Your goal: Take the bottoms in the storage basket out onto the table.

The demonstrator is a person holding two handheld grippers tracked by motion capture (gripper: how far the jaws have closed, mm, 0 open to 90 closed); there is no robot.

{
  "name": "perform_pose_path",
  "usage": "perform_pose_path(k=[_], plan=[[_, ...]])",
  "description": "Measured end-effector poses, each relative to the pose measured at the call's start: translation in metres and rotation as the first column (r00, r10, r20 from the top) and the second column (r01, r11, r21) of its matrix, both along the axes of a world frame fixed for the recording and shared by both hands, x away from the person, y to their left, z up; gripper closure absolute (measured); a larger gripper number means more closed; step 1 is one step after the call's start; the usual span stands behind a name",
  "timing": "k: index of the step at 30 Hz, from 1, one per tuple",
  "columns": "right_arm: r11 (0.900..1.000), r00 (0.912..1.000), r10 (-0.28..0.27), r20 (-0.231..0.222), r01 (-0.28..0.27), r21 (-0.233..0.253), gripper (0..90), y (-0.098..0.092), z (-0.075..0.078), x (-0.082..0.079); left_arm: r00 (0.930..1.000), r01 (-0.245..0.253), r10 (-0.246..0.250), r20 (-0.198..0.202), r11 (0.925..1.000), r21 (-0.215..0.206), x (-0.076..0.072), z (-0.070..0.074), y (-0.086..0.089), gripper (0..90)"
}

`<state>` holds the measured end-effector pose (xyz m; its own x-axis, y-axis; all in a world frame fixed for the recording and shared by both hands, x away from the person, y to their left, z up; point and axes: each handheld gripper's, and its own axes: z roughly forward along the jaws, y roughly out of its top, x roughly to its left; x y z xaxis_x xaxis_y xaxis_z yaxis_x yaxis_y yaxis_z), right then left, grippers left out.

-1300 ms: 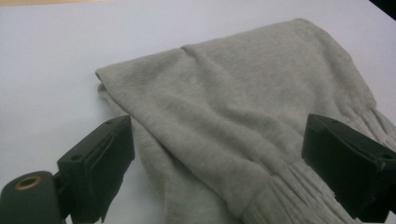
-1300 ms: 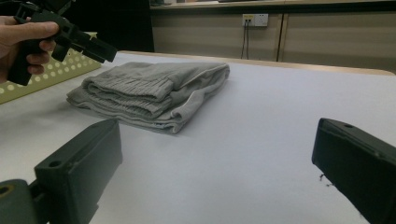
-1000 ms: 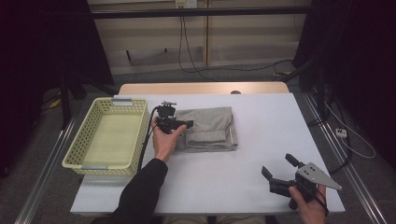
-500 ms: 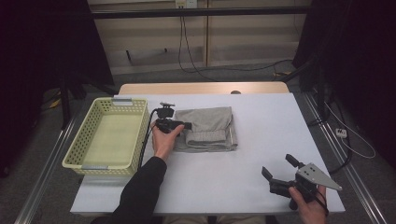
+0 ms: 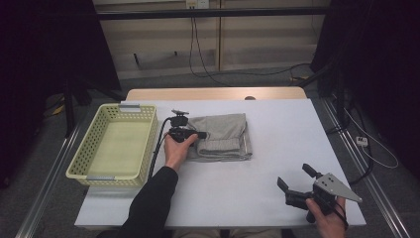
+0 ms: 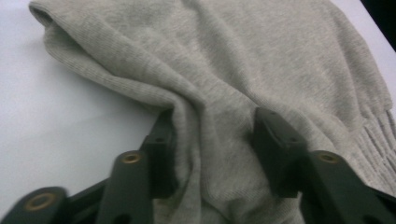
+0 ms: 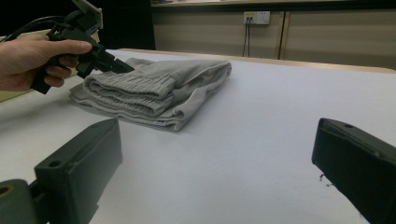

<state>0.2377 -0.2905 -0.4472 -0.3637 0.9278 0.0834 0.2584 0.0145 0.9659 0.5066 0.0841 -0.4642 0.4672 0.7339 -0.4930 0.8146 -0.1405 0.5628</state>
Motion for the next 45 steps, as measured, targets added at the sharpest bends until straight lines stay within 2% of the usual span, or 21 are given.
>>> perform_pose_path(k=[4,7,12,21,28,35,42,45], plan=[[1.000,1.0000,-0.001,0.001,0.001,-0.001,1.3,0.000,0.000,0.000,0.9996,0.015,-0.016,-0.025,0.9995,-0.028,0.001,-0.002,0.000,64.5],[1.000,1.0000,0.001,-0.001,-0.001,-0.002,1.3,0.001,0.000,0.000,0.9987,0.033,-0.034,-0.037,0.9991,-0.028,0.000,-0.003,-0.002,72.5],[1.000,1.0000,0.001,-0.001,-0.001,-0.002,1.3,0.001,0.000,0.001,0.9982,0.034,-0.036,-0.048,0.9987,-0.037,0.000,-0.004,-0.001,77.3],[1.000,1.0000,-0.004,0.000,0.004,0.002,1.3,0.000,0.000,-0.001,0.9996,0.008,-0.009,-0.026,0.9979,-0.064,-0.002,-0.002,0.002,79.3],[1.000,1.0000,-0.006,0.000,0.006,0.000,1.3,0.000,0.000,-0.001,0.9997,-0.020,0.018,-0.016,0.9931,-0.116,-0.002,0.006,0.006,79.5],[1.000,1.0000,-0.006,-0.001,0.006,0.002,1.3,0.000,0.000,-0.001,0.9997,-0.015,0.017,0.015,0.9897,-0.142,-0.004,0.018,0.006,79.6],[1.000,1.0000,-0.006,-0.001,0.006,0.003,1.3,0.000,0.000,-0.001,0.9987,-0.011,0.020,0.047,0.9832,-0.182,-0.006,0.029,0.004,79.7],[1.000,1.0000,-0.005,-0.001,0.005,-0.002,1.3,0.000,0.000,-0.001,0.9982,-0.003,0.014,0.058,0.9829,-0.184,-0.007,0.032,0.004,79.7]])
